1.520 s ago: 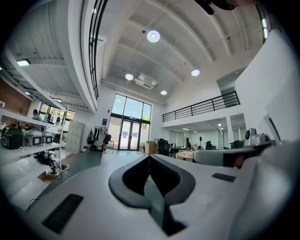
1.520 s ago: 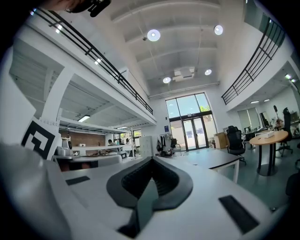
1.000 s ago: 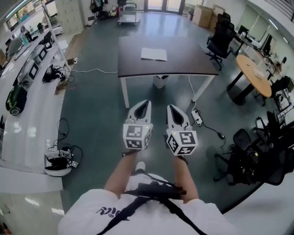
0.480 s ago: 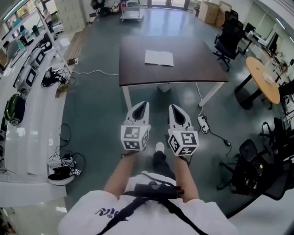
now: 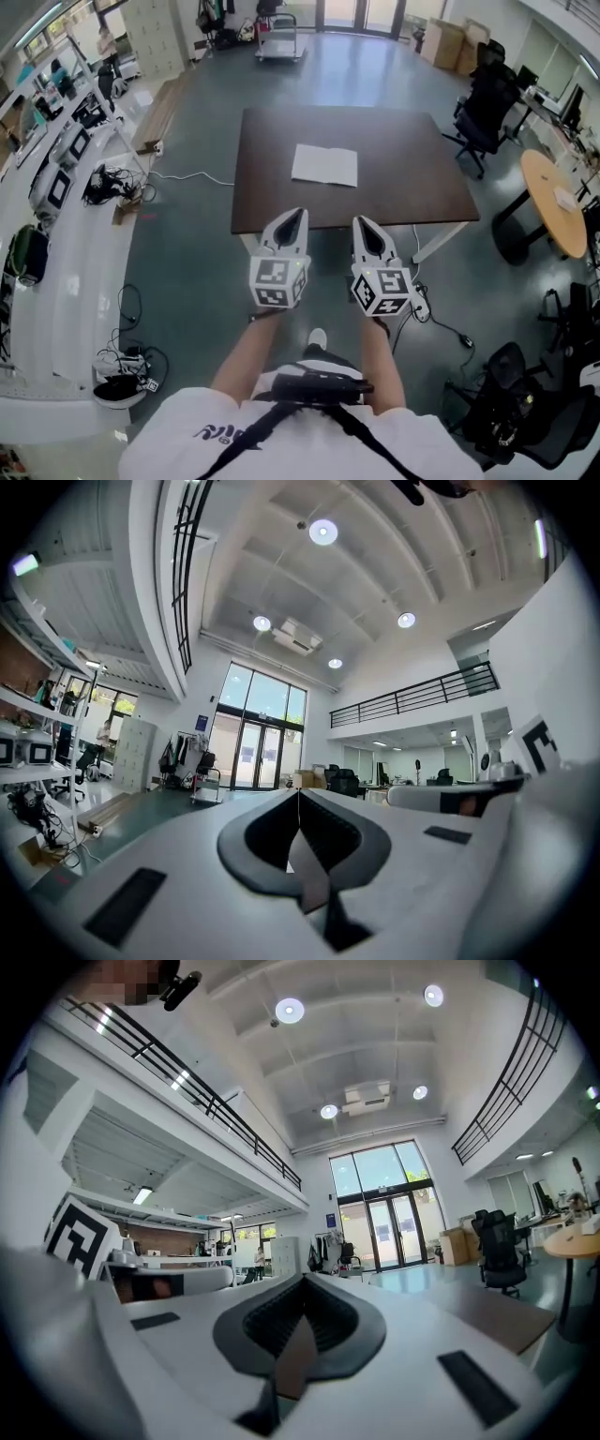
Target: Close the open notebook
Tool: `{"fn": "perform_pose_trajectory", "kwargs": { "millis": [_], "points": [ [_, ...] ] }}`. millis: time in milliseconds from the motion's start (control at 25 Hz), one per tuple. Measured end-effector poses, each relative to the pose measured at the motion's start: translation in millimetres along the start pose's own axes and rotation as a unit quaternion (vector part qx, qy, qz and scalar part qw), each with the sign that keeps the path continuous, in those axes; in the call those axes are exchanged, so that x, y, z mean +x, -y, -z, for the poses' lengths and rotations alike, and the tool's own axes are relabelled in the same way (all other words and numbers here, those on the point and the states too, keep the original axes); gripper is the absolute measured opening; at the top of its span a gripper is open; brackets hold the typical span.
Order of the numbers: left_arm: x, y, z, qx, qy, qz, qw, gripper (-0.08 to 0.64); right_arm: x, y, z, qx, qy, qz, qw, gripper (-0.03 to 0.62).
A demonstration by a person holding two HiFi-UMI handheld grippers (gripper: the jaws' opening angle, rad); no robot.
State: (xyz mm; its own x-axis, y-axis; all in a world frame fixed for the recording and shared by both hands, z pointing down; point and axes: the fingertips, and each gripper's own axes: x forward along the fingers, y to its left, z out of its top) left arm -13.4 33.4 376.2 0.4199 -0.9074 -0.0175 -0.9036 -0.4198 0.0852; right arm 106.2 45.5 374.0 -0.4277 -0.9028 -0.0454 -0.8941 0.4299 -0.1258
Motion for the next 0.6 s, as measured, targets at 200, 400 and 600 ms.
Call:
{"fn": "perform_pose_trajectory", "kwargs": {
  "millis": [200, 400, 600],
  "points": [
    [81, -8, -1, 0.006, 0.006, -0.01, 0.9999, 0.008, 62, 55, 4, 0.003, -0.004, -0.015, 1.0, -0.009],
    [131, -17, 8, 0.011, -0.015, -0.01, 0.9998, 0.008, 111, 78, 11, 0.011, -0.022, -0.031, 0.999, -0.008],
    [181, -30, 19, 0.001, -0.021, 0.004, 0.9998, 0.008, 156, 96, 18, -0.005, -0.028, -0.036, 0.999, -0.009]
  ]
}}
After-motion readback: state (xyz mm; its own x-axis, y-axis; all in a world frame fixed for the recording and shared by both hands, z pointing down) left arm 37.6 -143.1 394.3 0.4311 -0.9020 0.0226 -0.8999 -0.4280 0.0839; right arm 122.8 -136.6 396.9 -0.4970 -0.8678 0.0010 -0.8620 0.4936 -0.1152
